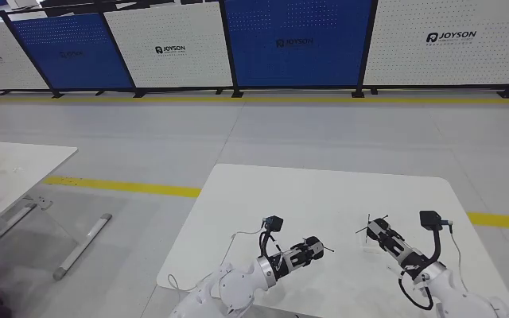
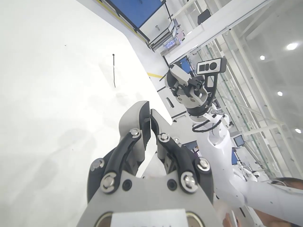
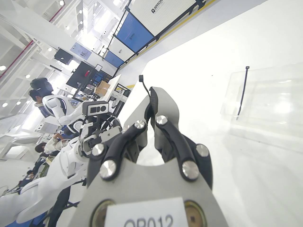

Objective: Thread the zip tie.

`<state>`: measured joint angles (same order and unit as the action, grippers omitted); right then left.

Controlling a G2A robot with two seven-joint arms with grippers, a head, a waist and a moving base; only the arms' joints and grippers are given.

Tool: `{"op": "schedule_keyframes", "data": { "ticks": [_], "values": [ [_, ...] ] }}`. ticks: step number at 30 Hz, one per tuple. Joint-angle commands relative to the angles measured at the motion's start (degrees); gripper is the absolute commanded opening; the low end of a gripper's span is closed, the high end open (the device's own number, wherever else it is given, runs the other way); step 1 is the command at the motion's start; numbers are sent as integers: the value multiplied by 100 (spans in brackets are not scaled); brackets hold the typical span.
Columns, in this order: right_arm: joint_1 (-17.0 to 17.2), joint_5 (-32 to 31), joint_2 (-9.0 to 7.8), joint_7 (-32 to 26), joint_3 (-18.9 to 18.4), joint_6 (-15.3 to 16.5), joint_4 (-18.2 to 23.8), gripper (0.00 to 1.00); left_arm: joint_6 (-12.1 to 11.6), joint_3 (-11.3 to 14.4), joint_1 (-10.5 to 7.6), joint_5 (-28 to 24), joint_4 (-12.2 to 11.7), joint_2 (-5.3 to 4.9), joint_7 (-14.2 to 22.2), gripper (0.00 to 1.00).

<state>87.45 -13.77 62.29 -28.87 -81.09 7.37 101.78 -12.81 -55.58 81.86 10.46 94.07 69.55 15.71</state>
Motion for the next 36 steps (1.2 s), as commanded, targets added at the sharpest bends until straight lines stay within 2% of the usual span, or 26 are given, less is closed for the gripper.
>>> {"op": "schedule_keyframes", "data": {
  "ticks": [1,6,10,14,18,29,30,34,36],
  "values": [
    [0,0,0,0,0,0,0,0,0,0,0,0,0,0,0,0],
    [100,-60,12,130,82,54,69,0,0,0,0,0,0,0,0,0],
    [348,-4,32,396,177,362,115,0,0,0,0,0,0,0,0,0],
    [662,-24,87,1102,366,557,127,0,0,0,0,0,0,0,0,0],
    [905,-208,131,1682,519,601,197,0,0,0,0,0,0,0,0,0],
    [921,-207,136,1746,518,582,204,0,0,0,0,0,0,0,0,0],
    [937,-169,144,1824,530,623,207,0,0,0,0,0,0,0,0,0],
    [1147,-38,166,2383,437,1210,59,0,0,0,0,0,0,0,0,0],
    [1251,-15,169,2459,440,1211,103,0,0,0,0,0,0,0,0,0]
  ]
}}
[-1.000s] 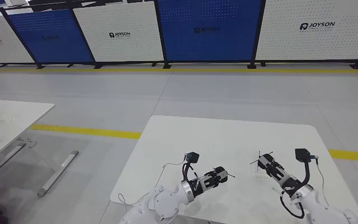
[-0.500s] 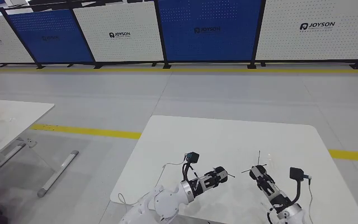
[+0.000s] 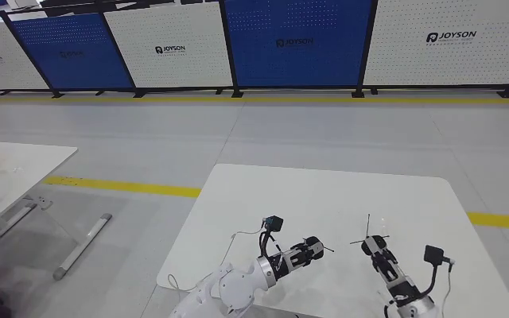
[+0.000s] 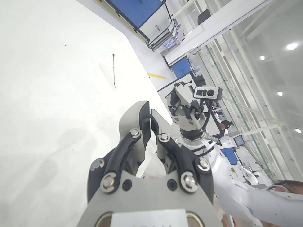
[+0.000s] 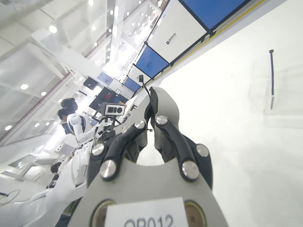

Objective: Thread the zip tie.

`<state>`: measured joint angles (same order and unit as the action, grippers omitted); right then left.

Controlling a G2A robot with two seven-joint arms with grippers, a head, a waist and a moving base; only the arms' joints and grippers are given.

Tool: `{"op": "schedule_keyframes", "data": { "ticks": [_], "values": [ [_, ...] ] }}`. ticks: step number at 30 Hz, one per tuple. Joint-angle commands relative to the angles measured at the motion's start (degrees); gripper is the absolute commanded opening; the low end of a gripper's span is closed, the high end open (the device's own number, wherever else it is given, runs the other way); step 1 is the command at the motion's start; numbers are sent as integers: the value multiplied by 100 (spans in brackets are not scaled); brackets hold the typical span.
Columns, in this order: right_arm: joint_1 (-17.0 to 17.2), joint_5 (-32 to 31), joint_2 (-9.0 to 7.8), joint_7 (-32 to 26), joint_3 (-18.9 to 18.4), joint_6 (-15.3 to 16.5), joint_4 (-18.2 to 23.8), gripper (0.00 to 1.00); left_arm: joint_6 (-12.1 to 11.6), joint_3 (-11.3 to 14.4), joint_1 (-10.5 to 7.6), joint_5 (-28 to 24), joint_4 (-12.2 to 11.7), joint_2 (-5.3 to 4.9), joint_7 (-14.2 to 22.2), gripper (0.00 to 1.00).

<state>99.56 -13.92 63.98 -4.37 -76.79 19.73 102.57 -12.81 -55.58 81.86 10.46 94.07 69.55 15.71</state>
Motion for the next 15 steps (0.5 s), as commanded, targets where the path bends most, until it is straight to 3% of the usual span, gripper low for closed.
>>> {"op": "schedule_keyframes", "data": {
  "ticks": [1,8,15],
  "values": [
    [88,-22,3,78,23,-25,32,0,0,0,0,0,0,0,0,0],
    [274,-399,37,718,331,-25,7,0,0,0,0,0,0,0,0,0],
    [274,-399,37,718,331,-25,7,0,0,0,0,0,0,0,0,0]
  ]
}}
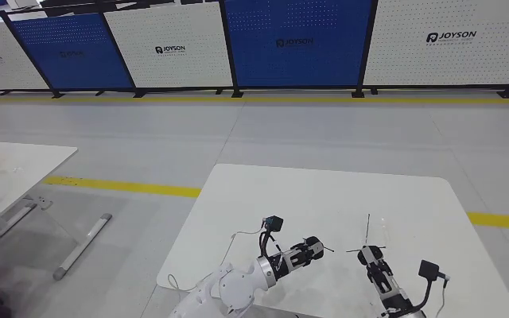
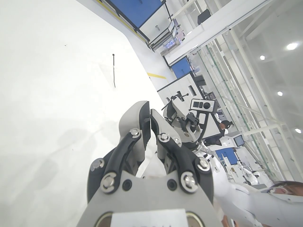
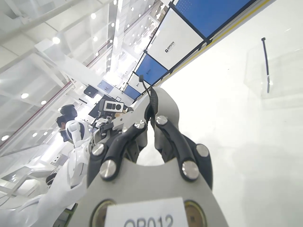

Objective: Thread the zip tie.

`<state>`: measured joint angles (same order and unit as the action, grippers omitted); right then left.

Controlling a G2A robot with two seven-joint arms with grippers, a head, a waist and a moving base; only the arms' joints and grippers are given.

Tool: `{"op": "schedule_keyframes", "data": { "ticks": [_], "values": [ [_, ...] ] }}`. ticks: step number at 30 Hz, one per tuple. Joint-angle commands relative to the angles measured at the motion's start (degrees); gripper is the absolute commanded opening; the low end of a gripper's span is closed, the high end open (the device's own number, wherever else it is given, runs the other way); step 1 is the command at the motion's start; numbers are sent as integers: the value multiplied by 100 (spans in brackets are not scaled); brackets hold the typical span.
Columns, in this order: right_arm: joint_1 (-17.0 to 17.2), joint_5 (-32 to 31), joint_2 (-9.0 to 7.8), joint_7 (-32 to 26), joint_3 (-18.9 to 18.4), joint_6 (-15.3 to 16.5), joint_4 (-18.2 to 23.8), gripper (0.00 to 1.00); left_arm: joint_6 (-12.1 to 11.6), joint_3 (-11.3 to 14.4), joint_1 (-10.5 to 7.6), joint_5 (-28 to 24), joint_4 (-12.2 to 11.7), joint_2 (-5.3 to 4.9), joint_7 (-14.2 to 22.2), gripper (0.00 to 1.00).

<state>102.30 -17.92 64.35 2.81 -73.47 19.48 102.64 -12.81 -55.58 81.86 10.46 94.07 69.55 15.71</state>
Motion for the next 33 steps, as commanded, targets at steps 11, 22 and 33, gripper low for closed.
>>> {"op": "schedule_keyframes", "data": {
  "ticks": [11,22,33],
  "values": [
    [48,70,51,246,134,0,-86,0,0,0,0,0,0,0,0,0],
    [62,-97,76,420,196,0,-127,0,0,0,0,0,0,0,0,0],
    [-197,-88,145,149,419,-303,-124,0,0,0,0,0,0,0,0,0]
  ]
}}
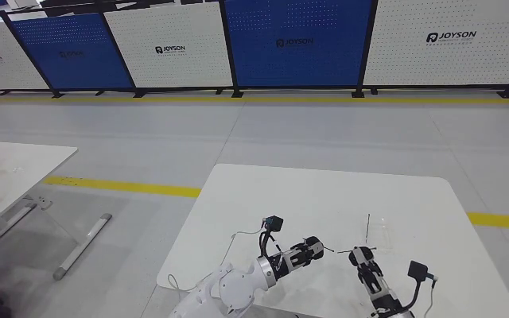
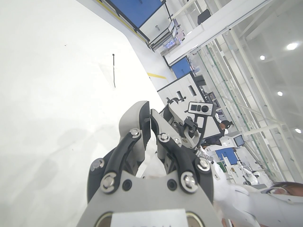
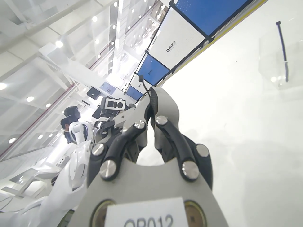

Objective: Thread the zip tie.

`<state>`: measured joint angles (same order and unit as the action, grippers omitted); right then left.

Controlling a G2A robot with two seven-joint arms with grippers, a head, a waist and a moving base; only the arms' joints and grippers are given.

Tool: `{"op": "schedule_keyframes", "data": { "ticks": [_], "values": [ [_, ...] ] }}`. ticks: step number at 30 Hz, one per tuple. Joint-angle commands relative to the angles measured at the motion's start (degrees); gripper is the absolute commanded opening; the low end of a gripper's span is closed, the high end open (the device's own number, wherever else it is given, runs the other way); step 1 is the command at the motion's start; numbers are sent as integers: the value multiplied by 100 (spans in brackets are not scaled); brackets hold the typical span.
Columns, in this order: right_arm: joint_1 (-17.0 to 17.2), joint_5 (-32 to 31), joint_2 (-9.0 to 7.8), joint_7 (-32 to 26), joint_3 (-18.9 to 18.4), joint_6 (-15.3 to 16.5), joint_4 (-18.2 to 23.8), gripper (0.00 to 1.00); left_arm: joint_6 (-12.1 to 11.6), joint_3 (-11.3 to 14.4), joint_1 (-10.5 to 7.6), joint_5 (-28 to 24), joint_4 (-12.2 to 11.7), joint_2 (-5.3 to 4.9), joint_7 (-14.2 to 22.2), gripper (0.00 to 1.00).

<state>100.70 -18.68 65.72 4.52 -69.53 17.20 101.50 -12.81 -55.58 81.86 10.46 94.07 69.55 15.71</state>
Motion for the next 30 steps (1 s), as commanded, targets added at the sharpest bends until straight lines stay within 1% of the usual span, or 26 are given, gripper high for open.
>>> {"op": "schedule_keyframes", "data": {
  "ticks": [1,4,6,15,17,18,27,30],
  "values": [
    [-75,-14,17,-56,54,-135,-13,0,0,0,0,0,0,0,0,0],
    [-184,-33,45,-63,105,-331,-44,0,0,0,0,0,0,0,0,0],
    [-205,-76,64,3,140,-399,-46,0,0,0,0,0,0,0,0,0],
    [-108,-99,90,-20,117,-362,-63,0,0,0,0,0,0,0,0,0],
    [-97,-19,97,-37,101,-338,-79,0,0,0,0,0,0,0,0,0],
    [-87,104,102,-2,74,-269,-78,0,0,0,0,0,0,0,0,0],
    [-87,104,102,-2,74,-269,-78,0,0,0,0,0,0,0,0,0],
    [-120,122,116,-31,80,-322,-87,0,0,0,0,0,0,0,0,0]
  ]
}}
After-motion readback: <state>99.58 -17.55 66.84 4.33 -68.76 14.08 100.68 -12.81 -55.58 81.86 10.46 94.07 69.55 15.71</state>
